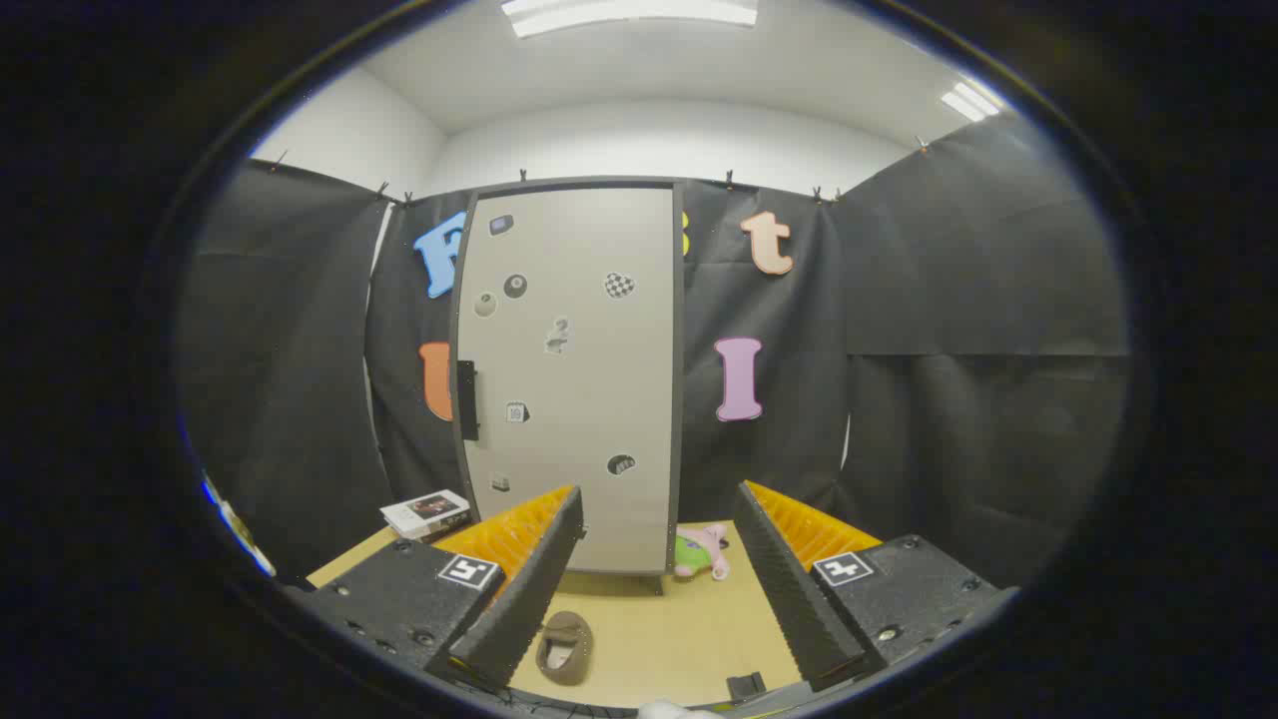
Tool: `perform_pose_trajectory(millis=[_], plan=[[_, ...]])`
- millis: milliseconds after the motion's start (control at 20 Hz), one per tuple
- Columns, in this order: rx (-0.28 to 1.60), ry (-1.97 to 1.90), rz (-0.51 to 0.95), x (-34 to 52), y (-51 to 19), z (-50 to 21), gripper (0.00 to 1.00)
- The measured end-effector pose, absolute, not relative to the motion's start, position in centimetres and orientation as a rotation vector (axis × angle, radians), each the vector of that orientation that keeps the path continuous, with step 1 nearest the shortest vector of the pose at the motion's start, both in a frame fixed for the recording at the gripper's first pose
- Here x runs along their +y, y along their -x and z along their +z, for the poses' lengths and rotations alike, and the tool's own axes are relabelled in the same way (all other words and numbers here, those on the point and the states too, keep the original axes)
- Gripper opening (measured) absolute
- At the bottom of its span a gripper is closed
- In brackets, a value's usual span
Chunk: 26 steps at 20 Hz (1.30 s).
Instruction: Open the shoe cabinet door, grab the shoes and put them into the shoe cabinet, then close the shoe cabinet door.
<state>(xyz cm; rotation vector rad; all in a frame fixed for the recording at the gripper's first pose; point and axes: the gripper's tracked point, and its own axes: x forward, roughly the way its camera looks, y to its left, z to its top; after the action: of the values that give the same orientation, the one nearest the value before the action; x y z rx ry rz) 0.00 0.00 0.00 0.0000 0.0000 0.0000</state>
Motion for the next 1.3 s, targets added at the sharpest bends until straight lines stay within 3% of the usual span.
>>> perform_pose_trajectory(millis=[950,1300], plan=[[0.008,0.0,-0.038,2.1,-0.7,0.1,0.99],[0.002,-0.001,0.042,7.8,-4.7,0.5,0.99]])
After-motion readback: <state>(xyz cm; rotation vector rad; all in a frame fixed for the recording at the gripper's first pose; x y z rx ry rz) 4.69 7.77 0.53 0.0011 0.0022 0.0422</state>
